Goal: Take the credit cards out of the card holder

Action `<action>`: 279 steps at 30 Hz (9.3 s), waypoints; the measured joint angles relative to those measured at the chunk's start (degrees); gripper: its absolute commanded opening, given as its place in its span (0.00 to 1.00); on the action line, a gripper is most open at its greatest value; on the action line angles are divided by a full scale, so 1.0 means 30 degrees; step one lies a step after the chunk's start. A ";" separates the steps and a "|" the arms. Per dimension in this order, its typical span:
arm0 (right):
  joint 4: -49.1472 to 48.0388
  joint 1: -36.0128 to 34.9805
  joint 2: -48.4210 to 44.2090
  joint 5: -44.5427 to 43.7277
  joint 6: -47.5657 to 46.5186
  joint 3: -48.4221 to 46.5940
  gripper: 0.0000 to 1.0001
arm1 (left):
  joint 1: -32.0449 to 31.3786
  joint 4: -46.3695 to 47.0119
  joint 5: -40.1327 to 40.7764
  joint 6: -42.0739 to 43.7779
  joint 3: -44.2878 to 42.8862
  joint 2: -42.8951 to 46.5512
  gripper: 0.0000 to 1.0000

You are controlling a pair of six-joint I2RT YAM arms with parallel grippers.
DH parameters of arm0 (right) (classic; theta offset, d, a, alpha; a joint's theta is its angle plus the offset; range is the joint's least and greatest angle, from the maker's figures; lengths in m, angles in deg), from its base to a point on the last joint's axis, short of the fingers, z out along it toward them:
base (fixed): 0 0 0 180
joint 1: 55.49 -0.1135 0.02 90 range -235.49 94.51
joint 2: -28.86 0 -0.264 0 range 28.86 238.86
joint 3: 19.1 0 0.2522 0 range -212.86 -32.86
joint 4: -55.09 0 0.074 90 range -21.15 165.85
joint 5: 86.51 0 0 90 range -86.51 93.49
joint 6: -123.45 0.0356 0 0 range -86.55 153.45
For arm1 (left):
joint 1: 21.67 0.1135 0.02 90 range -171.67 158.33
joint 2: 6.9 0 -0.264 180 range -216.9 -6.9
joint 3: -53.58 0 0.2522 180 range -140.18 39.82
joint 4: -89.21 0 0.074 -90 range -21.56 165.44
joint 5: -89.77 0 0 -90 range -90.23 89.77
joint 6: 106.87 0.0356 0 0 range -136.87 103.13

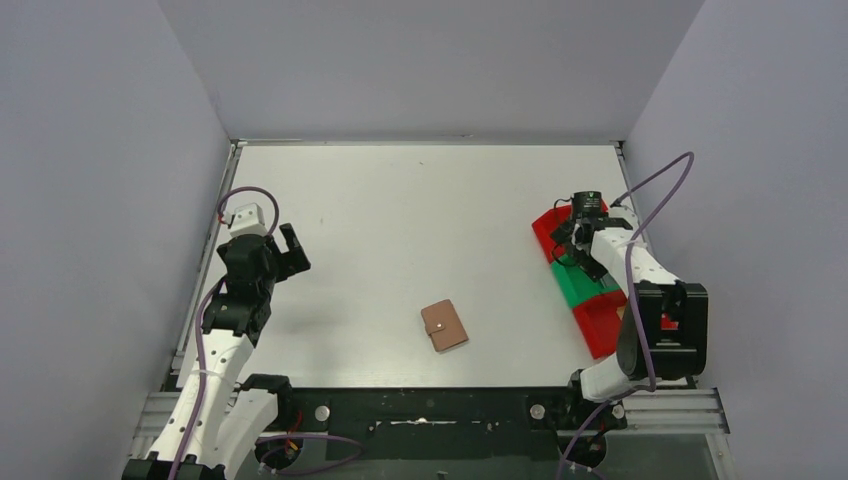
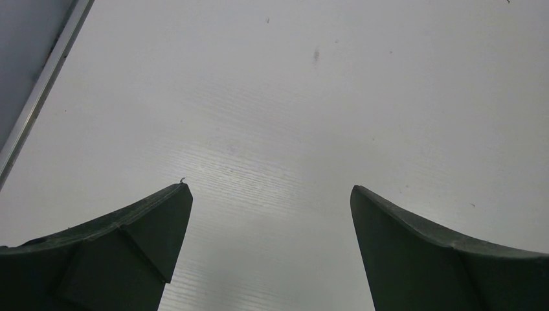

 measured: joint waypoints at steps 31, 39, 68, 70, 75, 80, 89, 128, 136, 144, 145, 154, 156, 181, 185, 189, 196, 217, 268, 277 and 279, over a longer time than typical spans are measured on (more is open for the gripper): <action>0.0211 -0.7111 0.5960 -0.0306 0.0656 -0.4211 0.93 | 0.0117 0.0022 0.0000 0.0007 0.0000 -0.0277 0.96; 0.0729 -1.0601 0.9275 -0.0546 0.0131 -0.8080 0.93 | 0.0233 0.0029 0.0000 0.0007 0.0000 -0.0270 0.96; -0.0240 -1.7194 1.2043 0.0066 -0.5297 -1.2087 0.99 | 0.0262 0.0036 -0.0015 -0.0007 0.0007 -0.0240 0.96; -0.0262 -1.7274 1.1956 0.0058 -0.5501 -1.2087 0.98 | 0.0262 0.0036 -0.0015 -0.0007 0.0007 -0.0240 0.97; -0.0423 -1.7398 1.0280 -0.0510 -0.5807 -1.1387 0.98 | 0.0291 0.0036 -0.0175 -0.0102 0.0007 -0.0240 0.97; -0.1377 -1.7398 0.5355 -0.1719 -0.5625 -0.8138 0.98 | 0.0342 0.0036 -0.0845 -0.0153 0.0007 -0.0270 0.98; -0.5712 -1.7376 -0.2557 -0.1268 -0.2127 0.3577 0.96 | 0.0342 -0.0364 -0.2113 -0.2033 -0.0007 -0.0182 0.97; -2.1092 -1.8644 -0.3249 0.3810 0.6965 1.4367 0.39 | -1.7478 0.2062 -0.1406 -0.8896 0.0102 -1.0324 0.61; -2.1077 -1.8644 -0.3249 0.3738 0.7133 1.4367 0.40 | -1.8294 0.2565 -0.0554 -0.9457 -0.0619 -1.1876 0.64; -2.1128 -1.8644 -0.3453 0.3657 0.7417 1.4564 0.41 | -1.8294 0.2637 0.0087 -0.8976 -0.1814 -1.2764 0.63; -2.1077 -1.8644 -0.3526 0.3643 0.7417 1.4586 0.42 | -1.8294 0.2754 0.0131 -0.8845 -0.1996 -1.2852 0.60; -2.0028 -1.8462 -0.4299 0.3359 0.7439 1.4637 0.43 | -1.8433 0.2106 0.0503 -0.8204 -0.3606 -1.5176 0.60; -1.9919 -1.8411 -0.4379 0.3330 0.7468 1.4637 0.44 | -1.8527 0.1996 0.0495 -0.8153 -0.3606 -1.5161 0.63; -1.9169 -1.8374 -0.2623 0.3985 0.6390 1.2721 0.42 | -1.8688 0.0262 -0.0386 -0.7577 -0.3563 -1.3828 0.56; -1.9285 -1.8374 -0.2339 0.4058 0.6404 1.2560 0.41 | -1.8688 0.0291 -0.0393 -0.7606 -0.3351 -1.4345 0.41; -1.9292 -1.8374 -0.2295 0.4080 0.6397 1.2546 0.40 | -1.8680 0.0342 -0.0197 -0.7628 -0.3330 -1.4404 0.27; -1.9125 -1.8374 -0.2295 0.4058 0.6390 1.2509 0.36 | -1.8688 0.0503 -0.0007 -0.7752 -0.3126 -1.4061 0.18; -1.9300 -1.8498 -0.2820 0.4765 0.5603 1.2808 0.44 | -1.8389 0.3155 -0.0874 -0.7949 0.0175 -1.0950 0.48; -2.1536 -1.8812 -0.1100 0.5370 0.6317 1.2721 0.41 | -2.0152 -0.2586 0.1428 -0.7424 -0.4277 -1.4484 0.28; -2.2003 -1.8863 -0.0554 0.5217 0.6040 1.2677 0.22 | -2.0597 -0.2492 0.2463 -0.7395 -0.4277 -1.4484 0.15; -2.1981 -1.8863 -0.0539 0.5151 0.6025 1.2677 0.21 | -2.0597 -0.2266 0.2484 -0.7395 -0.4087 -1.4316 0.15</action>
